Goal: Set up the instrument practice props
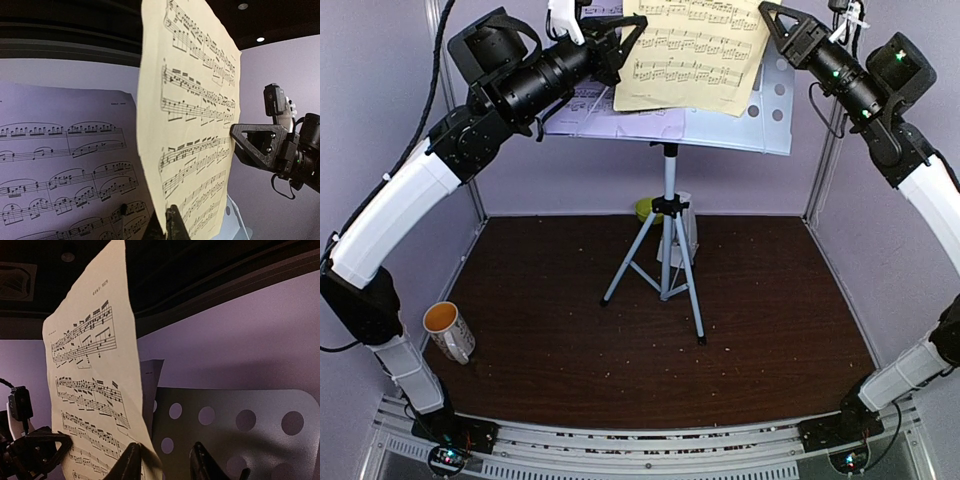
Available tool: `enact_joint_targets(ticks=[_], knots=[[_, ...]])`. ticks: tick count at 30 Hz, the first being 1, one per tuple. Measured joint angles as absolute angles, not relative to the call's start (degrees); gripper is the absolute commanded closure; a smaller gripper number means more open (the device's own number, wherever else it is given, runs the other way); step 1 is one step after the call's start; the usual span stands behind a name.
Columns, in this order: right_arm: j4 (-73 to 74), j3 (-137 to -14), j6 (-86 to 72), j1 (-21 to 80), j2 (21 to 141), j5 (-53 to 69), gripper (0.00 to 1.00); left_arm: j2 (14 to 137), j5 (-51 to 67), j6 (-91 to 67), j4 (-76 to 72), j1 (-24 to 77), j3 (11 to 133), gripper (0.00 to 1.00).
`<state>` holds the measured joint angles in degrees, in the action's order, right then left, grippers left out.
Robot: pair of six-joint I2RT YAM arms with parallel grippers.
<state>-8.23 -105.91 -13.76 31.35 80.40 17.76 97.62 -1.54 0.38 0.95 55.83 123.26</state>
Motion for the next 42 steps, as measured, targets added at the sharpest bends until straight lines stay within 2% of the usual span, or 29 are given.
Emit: enact_joint_targets(ticks=[3,8,11,13,23,34,38,42], knots=[[-6.42,-105.91,-13.19,31.35,80.82,14.59,0.57,97.62,-3.29,-1.17,1.48,55.59,123.28,1.0],[-4.67,-103.24,-11.97,31.24,79.18,9.61,0.55,97.62,-5.41,-2.61,1.58,55.59,123.28,1.0],[-2.83,-100.62,-11.81,31.18,77.03,6.94,0.45,97.62,-5.87,-2.96,1.61,55.59,123.28,1.0],[-1.87,-98.72,-12.32,31.14,75.42,6.11,0.43,97.62,-5.82,-2.96,1.58,55.59,123.28,1.0],[4.54,-96.53,-23.33,31.14,71.31,4.23,0.54,97.62,-4.8,-1.72,1.56,55.59,123.26,1.0],[11.09,-100.05,-31.31,30.87,74.87,7.6,0.55,97.62,-3.81,-0.51,1.37,55.59,123.22,1.0],[11.31,-101.16,-32.71,30.74,76.86,8.97,0.6,97.62,-3.79,-0.45,1.21,55.59,122.74,1.0],[11.05,-101.89,-33.91,30.72,78.3,10.11,0.68,97.6,-3.77,-0.16,1.19,55.59,122.21,1.0]])
